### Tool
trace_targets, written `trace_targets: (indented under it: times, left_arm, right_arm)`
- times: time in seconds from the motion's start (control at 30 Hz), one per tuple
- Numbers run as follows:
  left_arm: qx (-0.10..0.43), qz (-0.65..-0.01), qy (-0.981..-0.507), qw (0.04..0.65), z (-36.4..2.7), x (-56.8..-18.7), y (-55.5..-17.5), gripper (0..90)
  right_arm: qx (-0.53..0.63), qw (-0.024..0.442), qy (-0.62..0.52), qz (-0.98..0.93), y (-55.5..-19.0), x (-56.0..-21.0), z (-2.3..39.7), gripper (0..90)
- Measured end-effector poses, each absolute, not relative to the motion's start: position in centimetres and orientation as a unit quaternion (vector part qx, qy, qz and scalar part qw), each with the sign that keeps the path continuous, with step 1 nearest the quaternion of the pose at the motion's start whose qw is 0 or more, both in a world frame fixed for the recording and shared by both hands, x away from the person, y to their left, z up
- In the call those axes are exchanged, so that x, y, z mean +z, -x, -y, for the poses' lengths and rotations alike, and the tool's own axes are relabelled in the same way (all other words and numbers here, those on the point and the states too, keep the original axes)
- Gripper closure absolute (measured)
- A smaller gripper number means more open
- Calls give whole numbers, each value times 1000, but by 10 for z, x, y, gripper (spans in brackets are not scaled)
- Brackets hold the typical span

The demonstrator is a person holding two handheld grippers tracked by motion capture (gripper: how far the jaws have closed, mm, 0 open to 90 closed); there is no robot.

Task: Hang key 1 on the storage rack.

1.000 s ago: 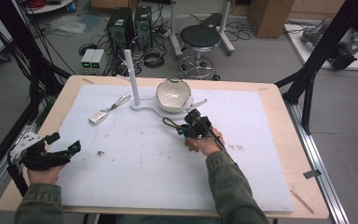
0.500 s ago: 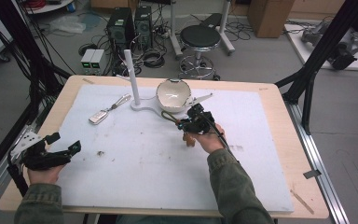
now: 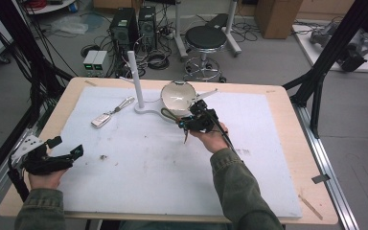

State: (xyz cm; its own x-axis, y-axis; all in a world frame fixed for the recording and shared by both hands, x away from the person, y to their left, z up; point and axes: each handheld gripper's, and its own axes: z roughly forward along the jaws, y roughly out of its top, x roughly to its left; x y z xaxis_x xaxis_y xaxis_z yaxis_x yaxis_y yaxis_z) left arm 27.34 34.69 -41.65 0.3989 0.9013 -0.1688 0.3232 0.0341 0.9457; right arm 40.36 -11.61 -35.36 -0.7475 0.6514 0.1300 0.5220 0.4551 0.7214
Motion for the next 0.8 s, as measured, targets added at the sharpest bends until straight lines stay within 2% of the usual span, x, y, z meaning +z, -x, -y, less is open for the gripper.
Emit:
trace_targets:
  times: [0.43, 0.8]
  left_arm:
    - [264, -479, -642, 537, -347, -417, -274, 17]
    - [266, -479, -641, 538, -348, -417, -274, 17]
  right_arm:
    - [421, 64, -338, -839, -410, -330, 111, 769]
    - [421, 66, -325, -844, -416, -311, 100, 769]
